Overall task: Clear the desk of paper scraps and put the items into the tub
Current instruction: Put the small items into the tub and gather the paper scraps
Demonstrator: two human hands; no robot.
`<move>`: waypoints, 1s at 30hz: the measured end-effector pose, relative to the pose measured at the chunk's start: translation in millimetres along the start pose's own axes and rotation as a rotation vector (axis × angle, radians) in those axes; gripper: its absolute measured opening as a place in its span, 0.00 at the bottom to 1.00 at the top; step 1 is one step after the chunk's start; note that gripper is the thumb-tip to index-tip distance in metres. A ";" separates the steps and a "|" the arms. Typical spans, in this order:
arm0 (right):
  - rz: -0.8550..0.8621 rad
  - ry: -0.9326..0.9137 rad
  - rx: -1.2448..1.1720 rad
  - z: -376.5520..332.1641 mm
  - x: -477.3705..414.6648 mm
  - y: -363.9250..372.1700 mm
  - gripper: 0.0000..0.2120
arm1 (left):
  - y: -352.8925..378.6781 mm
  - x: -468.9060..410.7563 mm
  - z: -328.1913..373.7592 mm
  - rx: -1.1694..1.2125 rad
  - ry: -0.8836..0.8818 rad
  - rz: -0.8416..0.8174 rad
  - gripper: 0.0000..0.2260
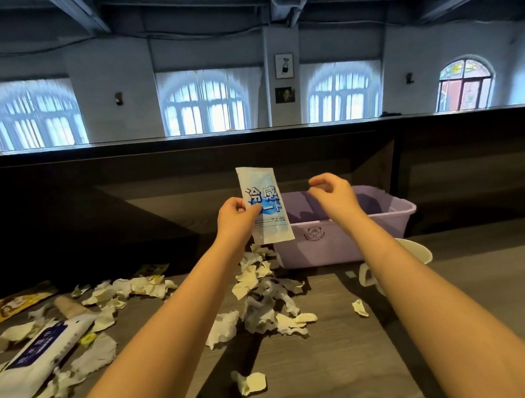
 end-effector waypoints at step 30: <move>-0.162 0.045 0.271 31.2 15.0 -1.2 0.19 | 45.5 -4.6 -15.0 -0.793 0.336 -0.209 0.11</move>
Point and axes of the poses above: each hand's wrist, its own x-axis away from the middle knuckle, its own y-axis out of the palm, z = x × y, the point moved 7 cm from there along -x, towards the middle knuckle, and after that the axes turned 1 degree about x, right-handed, at the moved point
